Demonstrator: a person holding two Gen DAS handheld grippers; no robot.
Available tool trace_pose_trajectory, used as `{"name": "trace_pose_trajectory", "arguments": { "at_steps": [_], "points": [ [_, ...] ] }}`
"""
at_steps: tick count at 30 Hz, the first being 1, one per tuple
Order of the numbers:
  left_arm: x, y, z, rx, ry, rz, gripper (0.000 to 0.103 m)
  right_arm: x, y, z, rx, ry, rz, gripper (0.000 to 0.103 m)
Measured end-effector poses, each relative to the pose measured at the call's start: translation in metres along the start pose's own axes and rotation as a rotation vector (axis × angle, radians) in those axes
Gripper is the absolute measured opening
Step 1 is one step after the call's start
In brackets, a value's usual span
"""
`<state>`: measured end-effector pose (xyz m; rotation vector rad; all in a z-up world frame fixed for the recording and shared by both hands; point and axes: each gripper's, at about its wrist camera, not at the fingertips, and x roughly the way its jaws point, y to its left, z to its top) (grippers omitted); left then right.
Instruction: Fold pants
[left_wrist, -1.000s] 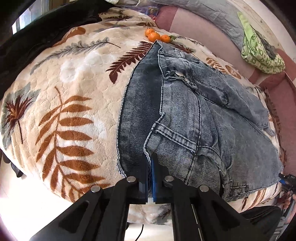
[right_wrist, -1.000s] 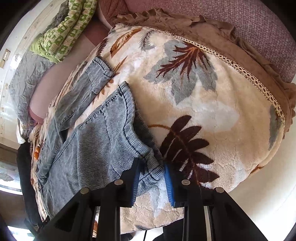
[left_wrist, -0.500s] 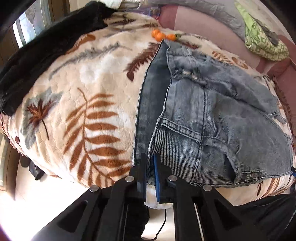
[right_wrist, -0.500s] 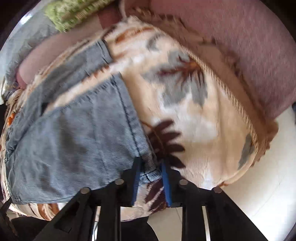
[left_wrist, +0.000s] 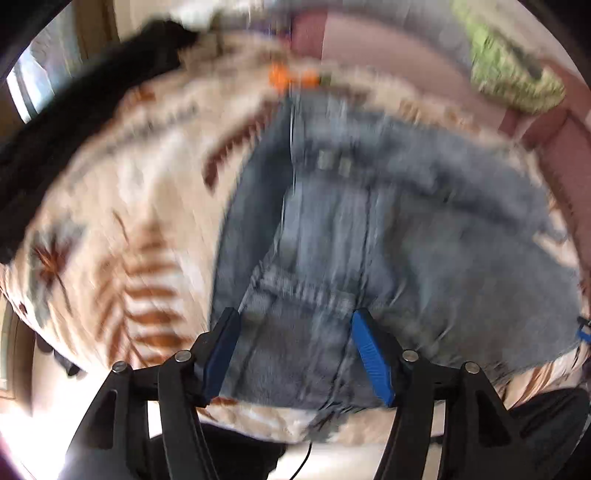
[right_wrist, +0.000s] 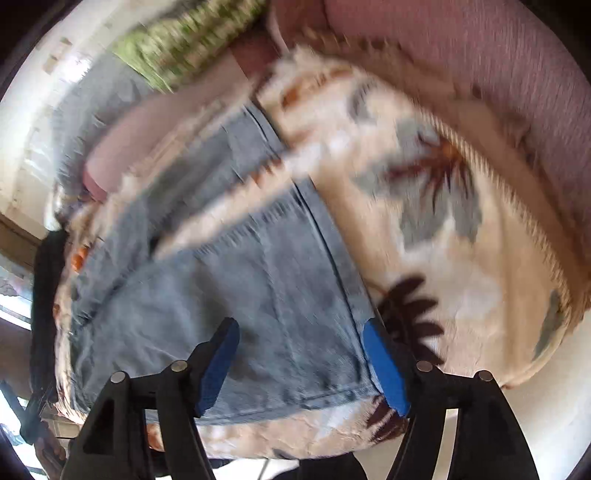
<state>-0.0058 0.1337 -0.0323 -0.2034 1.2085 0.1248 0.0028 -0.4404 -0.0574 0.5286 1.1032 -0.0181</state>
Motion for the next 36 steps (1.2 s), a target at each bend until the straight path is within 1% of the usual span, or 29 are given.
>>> {"name": "trace_pose_trajectory", "arguments": {
  "at_steps": [1, 2, 3, 4, 5, 6, 7, 8, 9, 11, 12, 13, 14, 15, 18, 21, 25, 26, 27, 28, 29, 30, 31, 32, 33, 34, 35, 36],
  "points": [
    [-0.007, 0.001, -0.004, 0.003, -0.082, -0.001, 0.066, -0.006, 0.009, 0.000, -0.026, -0.006, -0.026, 0.074],
    [-0.014, -0.002, -0.002, 0.021, -0.094, 0.002, 0.065, -0.010, 0.017, 0.003, -0.042, 0.016, -0.049, 0.074],
    [-0.024, -0.004, 0.004, 0.035, -0.105, -0.015, 0.064, -0.017, 0.025, 0.006, -0.059, 0.009, -0.044, 0.074],
    [-0.038, -0.004, 0.012, 0.030, -0.160, -0.037, 0.064, -0.025, 0.034, 0.010, -0.081, -0.012, -0.028, 0.074],
    [-0.054, -0.003, 0.023, 0.020, -0.232, -0.050, 0.064, -0.030, 0.041, 0.018, -0.095, -0.025, -0.027, 0.074],
    [-0.066, -0.003, 0.036, 0.009, -0.286, -0.054, 0.064, -0.034, 0.047, 0.028, -0.100, -0.041, -0.029, 0.074],
    [-0.072, -0.001, 0.052, -0.003, -0.313, -0.065, 0.064, -0.036, 0.052, 0.039, -0.099, -0.058, -0.025, 0.074],
    [-0.072, 0.001, 0.071, -0.016, -0.319, -0.092, 0.064, -0.036, 0.054, 0.053, -0.092, -0.070, -0.018, 0.074],
    [-0.065, 0.004, 0.088, -0.027, -0.303, -0.115, 0.064, -0.034, 0.054, 0.068, -0.078, -0.077, -0.013, 0.074],
    [-0.037, 0.012, 0.119, -0.065, -0.220, -0.150, 0.064, -0.022, 0.055, 0.094, -0.052, -0.080, -0.006, 0.074],
    [-0.017, 0.014, 0.131, -0.081, -0.164, -0.171, 0.056, -0.016, 0.058, 0.107, -0.039, -0.081, -0.002, 0.074],
    [0.000, 0.015, 0.134, -0.092, -0.117, -0.177, 0.039, -0.011, 0.061, 0.116, -0.024, -0.081, 0.000, 0.074],
    [0.014, 0.014, 0.137, -0.094, -0.076, -0.180, 0.031, -0.006, 0.061, 0.122, -0.011, -0.080, 0.004, 0.074],
    [0.025, 0.013, 0.139, -0.094, -0.048, -0.188, 0.030, 0.000, 0.064, 0.128, -0.006, -0.079, 0.010, 0.074],
    [0.036, 0.011, 0.139, -0.112, -0.042, -0.209, 0.030, 0.019, 0.070, 0.145, -0.008, -0.076, -0.006, 0.074],
    [0.041, 0.007, 0.139, -0.095, -0.021, -0.188, 0.031, 0.034, 0.067, 0.159, 0.000, -0.070, -0.030, 0.074],
    [0.036, 0.013, 0.137, -0.126, -0.026, -0.212, 0.031, 0.050, 0.056, 0.182, 0.049, -0.073, -0.058, 0.074],
    [0.035, 0.013, 0.135, -0.125, -0.025, -0.212, 0.034, 0.053, 0.054, 0.186, 0.054, -0.072, -0.067, 0.074],
    [0.037, 0.015, 0.139, -0.120, -0.006, -0.207, 0.051, 0.057, 0.051, 0.190, 0.059, -0.075, -0.082, 0.074],
    [0.037, 0.014, 0.137, -0.107, -0.006, -0.201, 0.055, 0.060, 0.048, 0.192, 0.068, -0.076, -0.088, 0.074],
    [0.036, 0.011, 0.136, -0.079, -0.028, -0.181, 0.055, 0.065, 0.046, 0.194, 0.079, -0.067, -0.084, 0.074],
    [0.037, 0.007, 0.134, -0.044, -0.039, -0.150, 0.050, 0.074, 0.043, 0.195, 0.096, -0.036, -0.072, 0.074],
    [0.039, 0.004, 0.135, -0.032, -0.035, -0.139, 0.031, 0.081, 0.042, 0.194, 0.109, -0.009, -0.049, 0.074],
    [0.040, 0.002, 0.137, -0.031, -0.023, -0.144, 0.028, 0.084, 0.045, 0.193, 0.098, -0.001, -0.039, 0.074],
    [0.038, -0.001, 0.139, -0.024, -0.022, -0.120, 0.026, 0.084, 0.051, 0.192, 0.058, -0.003, -0.054, 0.071],
    [0.038, -0.005, 0.142, -0.007, -0.023, -0.101, 0.023, 0.084, 0.059, 0.192, 0.014, 0.016, -0.062, 0.041],
    [0.035, -0.008, 0.144, 0.013, -0.026, -0.076, 0.022, 0.084, 0.064, 0.191, -0.003, 0.034, -0.072, 0.026],
    [0.031, -0.011, 0.146, 0.034, -0.035, -0.046, 0.020, 0.080, 0.071, 0.190, -0.035, 0.034, -0.096, 0.021]
  ]
}}
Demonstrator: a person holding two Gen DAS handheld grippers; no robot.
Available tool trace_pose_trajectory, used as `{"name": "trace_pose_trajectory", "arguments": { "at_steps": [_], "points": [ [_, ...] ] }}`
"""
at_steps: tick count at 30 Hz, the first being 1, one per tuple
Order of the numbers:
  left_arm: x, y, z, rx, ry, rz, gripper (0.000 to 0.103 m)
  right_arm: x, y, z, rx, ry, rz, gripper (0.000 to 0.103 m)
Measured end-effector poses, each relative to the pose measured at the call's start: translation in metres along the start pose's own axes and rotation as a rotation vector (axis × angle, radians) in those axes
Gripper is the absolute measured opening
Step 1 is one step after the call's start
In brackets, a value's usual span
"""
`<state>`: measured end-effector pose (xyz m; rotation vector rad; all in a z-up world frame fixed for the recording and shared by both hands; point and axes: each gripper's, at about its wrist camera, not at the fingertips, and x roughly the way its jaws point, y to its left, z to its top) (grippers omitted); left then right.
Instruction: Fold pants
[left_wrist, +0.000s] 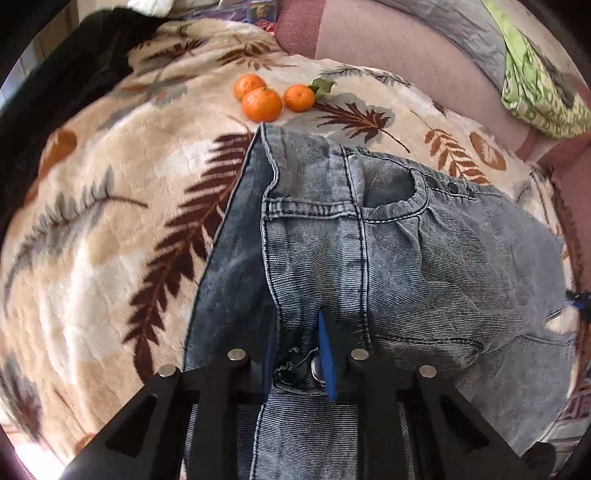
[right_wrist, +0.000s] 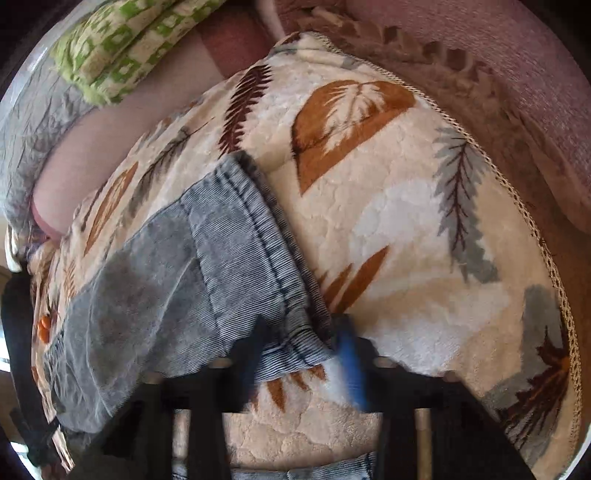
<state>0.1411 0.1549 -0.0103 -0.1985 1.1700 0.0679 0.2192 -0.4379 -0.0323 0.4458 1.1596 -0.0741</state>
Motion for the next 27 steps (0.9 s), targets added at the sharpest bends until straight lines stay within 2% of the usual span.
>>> {"name": "trace_pose_trajectory", "arguments": {
  "at_steps": [1, 3, 6, 8, 10, 11, 12, 13, 14, 15, 16, 18, 20, 22, 24, 27],
  "points": [
    [-0.005, -0.001, 0.004, 0.022, -0.009, 0.025, 0.019, -0.006, 0.007, 0.000, -0.042, -0.009, -0.029, 0.016],
    [-0.017, 0.001, 0.013, 0.047, -0.020, 0.038, 0.015, -0.026, 0.019, -0.001, -0.108, -0.043, -0.078, 0.016],
    [-0.028, 0.003, 0.022, 0.092, -0.008, 0.036, 0.016, -0.051, 0.027, -0.013, -0.193, -0.100, -0.158, 0.016],
    [-0.010, 0.002, 0.018, 0.132, 0.067, 0.061, 0.024, -0.034, 0.023, -0.027, -0.225, -0.053, -0.214, 0.016],
    [0.019, 0.006, 0.011, 0.130, 0.140, 0.104, 0.040, 0.008, 0.014, -0.041, -0.260, 0.069, -0.229, 0.034],
    [0.016, 0.009, 0.010, 0.108, 0.099, 0.089, 0.040, 0.002, 0.009, -0.043, -0.256, 0.003, -0.207, 0.036],
    [0.008, 0.011, 0.010, 0.097, 0.079, 0.072, 0.040, -0.007, 0.003, -0.041, -0.208, -0.013, -0.199, 0.048],
    [-0.001, 0.013, 0.011, 0.095, 0.057, 0.059, 0.041, -0.016, -0.003, -0.038, -0.156, -0.017, -0.155, 0.063],
    [-0.013, 0.015, 0.013, 0.092, 0.017, 0.045, 0.041, -0.026, -0.008, -0.034, -0.128, -0.034, -0.101, 0.068],
    [-0.025, 0.018, 0.018, 0.086, -0.031, 0.041, 0.045, -0.035, -0.011, -0.030, -0.121, -0.055, -0.099, 0.069],
    [-0.035, 0.022, 0.023, 0.073, -0.066, 0.040, 0.058, -0.044, -0.013, -0.022, -0.112, -0.084, -0.117, 0.069],
    [-0.047, 0.032, 0.041, 0.020, -0.139, 0.009, 0.076, -0.055, -0.020, -0.004, -0.066, -0.135, -0.055, 0.071],
    [-0.044, 0.039, 0.061, -0.029, -0.180, -0.034, 0.076, -0.049, -0.022, 0.018, -0.003, -0.134, 0.037, 0.071],
    [-0.030, 0.037, 0.078, -0.074, -0.150, -0.084, 0.072, -0.033, -0.011, 0.034, 0.026, -0.105, 0.094, 0.071],
    [-0.013, 0.036, 0.095, -0.119, -0.118, -0.108, 0.062, -0.014, 0.008, 0.048, -0.013, -0.083, 0.078, 0.071],
    [0.012, 0.030, 0.108, -0.147, -0.106, -0.110, 0.061, 0.014, 0.037, 0.066, -0.073, -0.068, 0.035, 0.070]
  ]
}}
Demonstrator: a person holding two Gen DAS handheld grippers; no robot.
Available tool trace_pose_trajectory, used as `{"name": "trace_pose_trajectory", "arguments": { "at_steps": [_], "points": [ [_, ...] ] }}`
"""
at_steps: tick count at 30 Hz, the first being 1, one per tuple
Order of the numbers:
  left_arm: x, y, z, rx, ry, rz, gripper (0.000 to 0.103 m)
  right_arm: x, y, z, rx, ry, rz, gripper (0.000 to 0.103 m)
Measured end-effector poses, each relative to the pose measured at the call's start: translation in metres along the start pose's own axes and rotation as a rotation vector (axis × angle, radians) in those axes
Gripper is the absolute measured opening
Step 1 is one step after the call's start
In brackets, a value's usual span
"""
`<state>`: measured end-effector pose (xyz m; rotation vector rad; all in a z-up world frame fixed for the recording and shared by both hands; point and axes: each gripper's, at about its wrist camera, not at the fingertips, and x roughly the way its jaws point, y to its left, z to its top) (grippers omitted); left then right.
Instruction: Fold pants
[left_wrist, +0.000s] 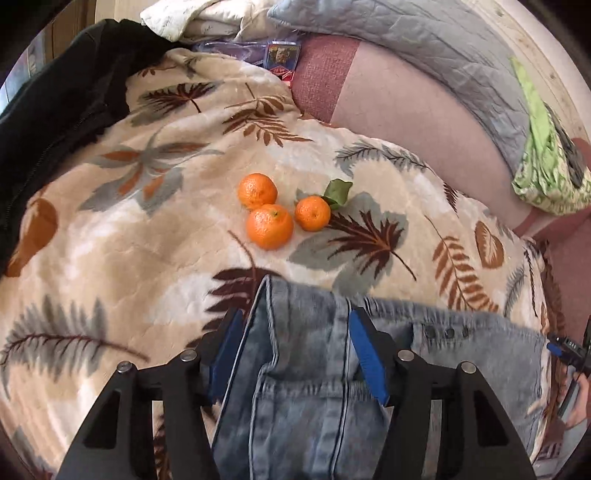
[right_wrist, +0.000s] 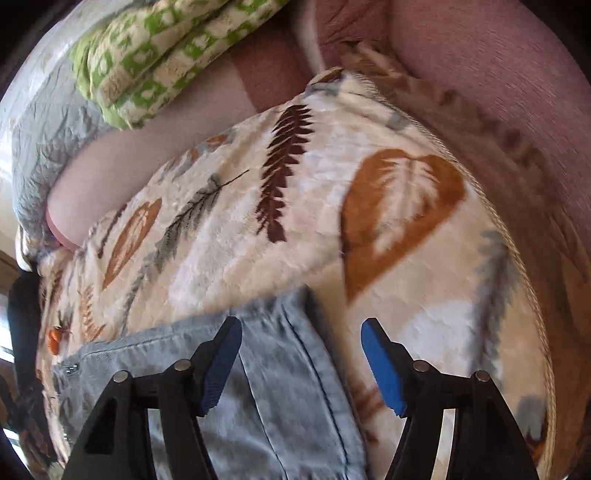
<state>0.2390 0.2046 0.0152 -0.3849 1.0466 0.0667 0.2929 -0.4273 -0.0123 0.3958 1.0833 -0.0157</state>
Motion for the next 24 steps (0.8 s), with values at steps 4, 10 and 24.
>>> {"name": "trace_pose_trajectory", "arguments": {
  "at_steps": [4, 10, 24],
  "points": [
    [0.030, -0.008, 0.008, 0.010, 0.036, 0.023, 0.059, 0.033, 0.008, -0.002, -0.040, 0.081, -0.046, 0.055],
    [0.048, -0.008, 0.011, 0.021, 0.077, 0.100, 0.002, 0.030, 0.019, -0.001, -0.100, 0.069, -0.097, 0.020],
    [-0.151, -0.019, -0.049, 0.111, -0.213, -0.070, 0.003, -0.145, 0.030, -0.033, -0.150, -0.223, -0.042, 0.015]
  ]
}}
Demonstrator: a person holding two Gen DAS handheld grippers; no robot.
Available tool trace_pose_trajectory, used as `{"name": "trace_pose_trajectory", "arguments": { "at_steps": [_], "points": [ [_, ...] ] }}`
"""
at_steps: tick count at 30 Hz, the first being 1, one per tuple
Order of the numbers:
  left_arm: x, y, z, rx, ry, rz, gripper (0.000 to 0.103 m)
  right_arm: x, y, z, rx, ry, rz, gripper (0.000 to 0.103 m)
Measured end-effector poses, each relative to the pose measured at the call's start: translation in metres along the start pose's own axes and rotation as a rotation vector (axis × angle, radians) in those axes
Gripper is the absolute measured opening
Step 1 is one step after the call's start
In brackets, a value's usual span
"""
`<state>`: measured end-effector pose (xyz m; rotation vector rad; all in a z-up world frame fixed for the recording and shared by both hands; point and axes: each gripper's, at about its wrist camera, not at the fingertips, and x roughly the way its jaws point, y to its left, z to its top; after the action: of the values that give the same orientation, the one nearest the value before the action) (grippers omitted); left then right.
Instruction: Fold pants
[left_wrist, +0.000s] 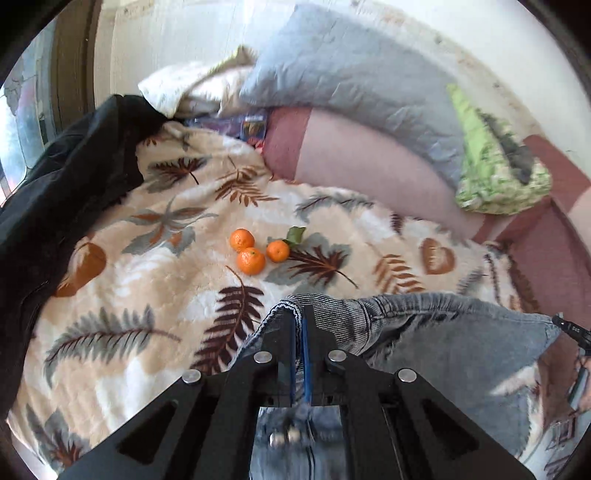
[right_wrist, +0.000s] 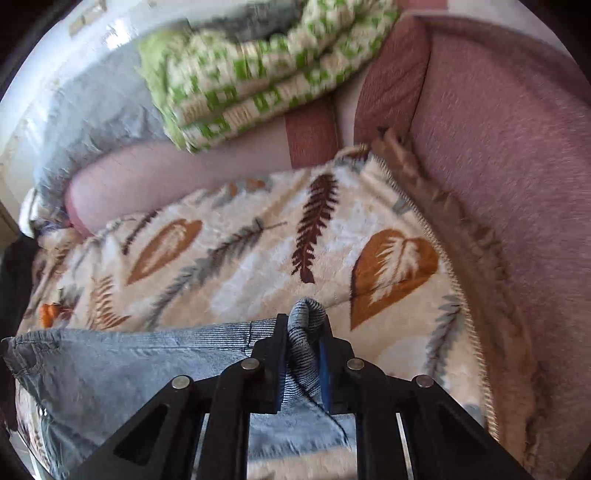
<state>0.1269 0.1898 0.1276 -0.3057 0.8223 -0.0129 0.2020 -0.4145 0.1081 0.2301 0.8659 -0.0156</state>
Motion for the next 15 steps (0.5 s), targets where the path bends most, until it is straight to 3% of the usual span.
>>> {"name": "trace_pose_trajectory", "arguments": {
  "at_steps": [4, 7, 8, 9, 10, 11, 13, 15],
  "points": [
    [-0.056, 0.017, -0.058, -0.002, -0.016, -0.071, 0.003, -0.063, -0.021, -0.061, -0.005, -0.075, 0.079, 0.015],
    [-0.057, 0.041, -0.116, 0.003, 0.119, -0.124, 0.006, -0.080, -0.044, -0.133, 0.020, -0.040, 0.120, 0.019],
    [-0.053, 0.049, -0.133, 0.025, 0.181, -0.121, 0.006, -0.073, -0.053, -0.158, 0.037, 0.015, 0.145, 0.019],
    [-0.049, 0.056, -0.149, 0.043, 0.234, -0.101, 0.009, -0.062, -0.061, -0.183, 0.044, 0.105, 0.172, 0.033],
    [-0.045, 0.064, -0.161, 0.053, 0.285, -0.056, 0.010, -0.053, -0.072, -0.209, 0.058, 0.185, 0.163, 0.056],
    [-0.043, 0.073, -0.169, 0.058, 0.318, 0.010, 0.010, -0.048, -0.080, -0.227, 0.071, 0.235, 0.136, 0.065],
    [-0.051, 0.086, -0.167, 0.042, 0.301, 0.097, 0.010, -0.051, -0.099, -0.248, 0.119, 0.257, 0.102, 0.068],
    [-0.069, 0.085, -0.151, 0.019, 0.220, 0.116, 0.011, -0.068, -0.118, -0.245, 0.228, 0.186, 0.138, 0.068]
  ]
}}
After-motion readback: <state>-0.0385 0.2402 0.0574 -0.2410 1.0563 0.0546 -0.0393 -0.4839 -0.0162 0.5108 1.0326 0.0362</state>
